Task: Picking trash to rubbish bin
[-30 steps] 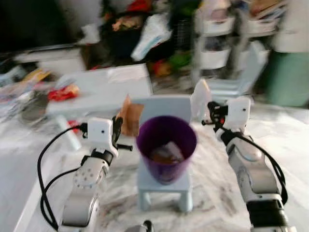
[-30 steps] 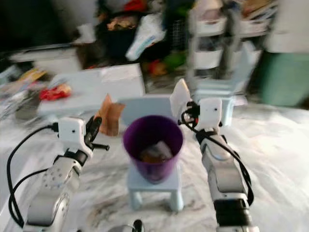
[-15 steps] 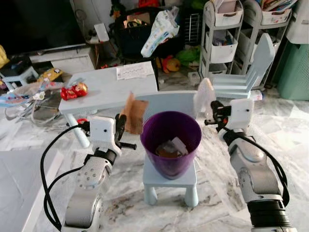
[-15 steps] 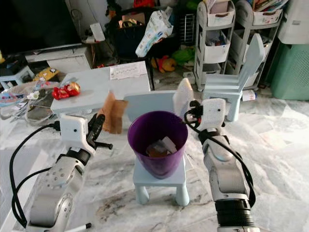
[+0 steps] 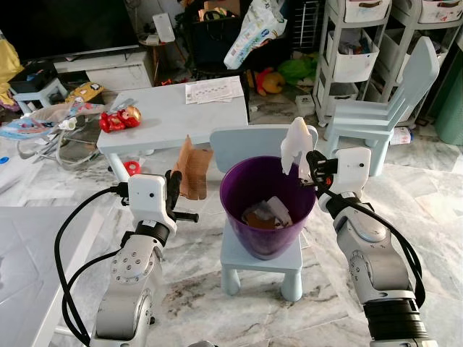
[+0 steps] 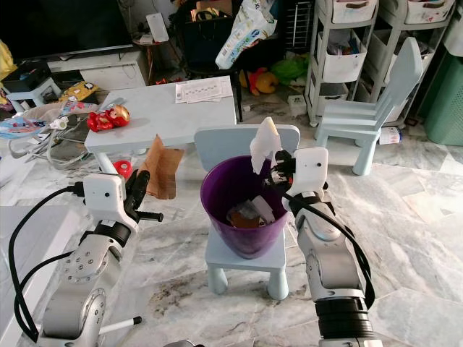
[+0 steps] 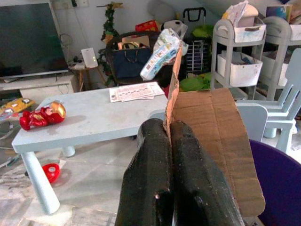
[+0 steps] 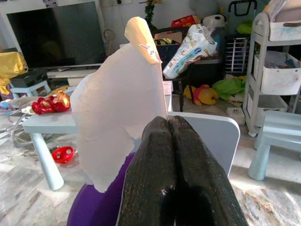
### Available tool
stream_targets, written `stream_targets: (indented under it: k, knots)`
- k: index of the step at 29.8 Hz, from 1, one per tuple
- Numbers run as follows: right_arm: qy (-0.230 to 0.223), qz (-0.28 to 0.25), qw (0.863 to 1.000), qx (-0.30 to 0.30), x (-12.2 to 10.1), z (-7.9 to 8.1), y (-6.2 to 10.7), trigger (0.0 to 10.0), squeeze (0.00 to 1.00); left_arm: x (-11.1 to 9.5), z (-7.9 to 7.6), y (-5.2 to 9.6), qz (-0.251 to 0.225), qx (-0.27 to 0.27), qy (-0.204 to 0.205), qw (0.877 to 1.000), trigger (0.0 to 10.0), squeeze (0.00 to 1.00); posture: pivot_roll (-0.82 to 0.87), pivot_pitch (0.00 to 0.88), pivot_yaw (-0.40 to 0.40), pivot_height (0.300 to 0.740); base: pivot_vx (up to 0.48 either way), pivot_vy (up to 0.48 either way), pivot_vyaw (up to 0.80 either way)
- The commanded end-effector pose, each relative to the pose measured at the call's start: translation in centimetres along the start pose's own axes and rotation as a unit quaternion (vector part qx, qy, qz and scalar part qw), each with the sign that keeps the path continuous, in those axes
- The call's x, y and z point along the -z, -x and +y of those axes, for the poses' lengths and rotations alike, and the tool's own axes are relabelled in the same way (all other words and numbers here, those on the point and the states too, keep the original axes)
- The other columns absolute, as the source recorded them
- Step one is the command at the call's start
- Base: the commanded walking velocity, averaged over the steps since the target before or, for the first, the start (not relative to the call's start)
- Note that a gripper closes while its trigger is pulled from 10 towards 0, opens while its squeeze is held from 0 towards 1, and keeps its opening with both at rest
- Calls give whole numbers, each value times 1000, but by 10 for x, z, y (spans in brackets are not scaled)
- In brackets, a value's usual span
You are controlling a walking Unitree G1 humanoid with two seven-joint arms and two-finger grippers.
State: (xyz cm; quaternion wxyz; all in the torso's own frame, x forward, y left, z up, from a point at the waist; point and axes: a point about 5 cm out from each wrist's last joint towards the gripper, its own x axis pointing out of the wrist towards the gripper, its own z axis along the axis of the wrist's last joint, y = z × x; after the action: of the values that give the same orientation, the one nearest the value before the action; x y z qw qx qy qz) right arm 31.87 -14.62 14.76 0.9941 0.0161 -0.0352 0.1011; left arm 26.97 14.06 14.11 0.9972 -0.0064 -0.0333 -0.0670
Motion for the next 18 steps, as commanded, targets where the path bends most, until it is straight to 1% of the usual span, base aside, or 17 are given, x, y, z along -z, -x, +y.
stream_targets:
  k: [1, 6, 7, 18]
  knots:
    - [2, -7, 1000, -9, -3, 3, -2, 0, 0, 0, 4, -1, 0, -7, -2, 1000, 0, 0, 36, 57, 65, 740, 0, 0, 0]
    - [1, -6, 1000, -7, -3, 3, -2, 0, 0, 1, 2, -1, 0, 1, -2, 1000, 0, 0, 31, 54, 67, 740, 0, 0, 0]
    - [1, -6, 1000, -5, -3, 2, -2, 0, 0, 1, 1, -2, -2, 6, -5, 1000, 0, 0, 31, 54, 66, 740, 262, 0, 0]
    - [3, -2, 1000, -2, 0, 4, -1, 0, 0, 3, -2, -4, 3, 16, 0, 1000, 0, 0, 30, 49, 67, 740, 429, 0, 0]
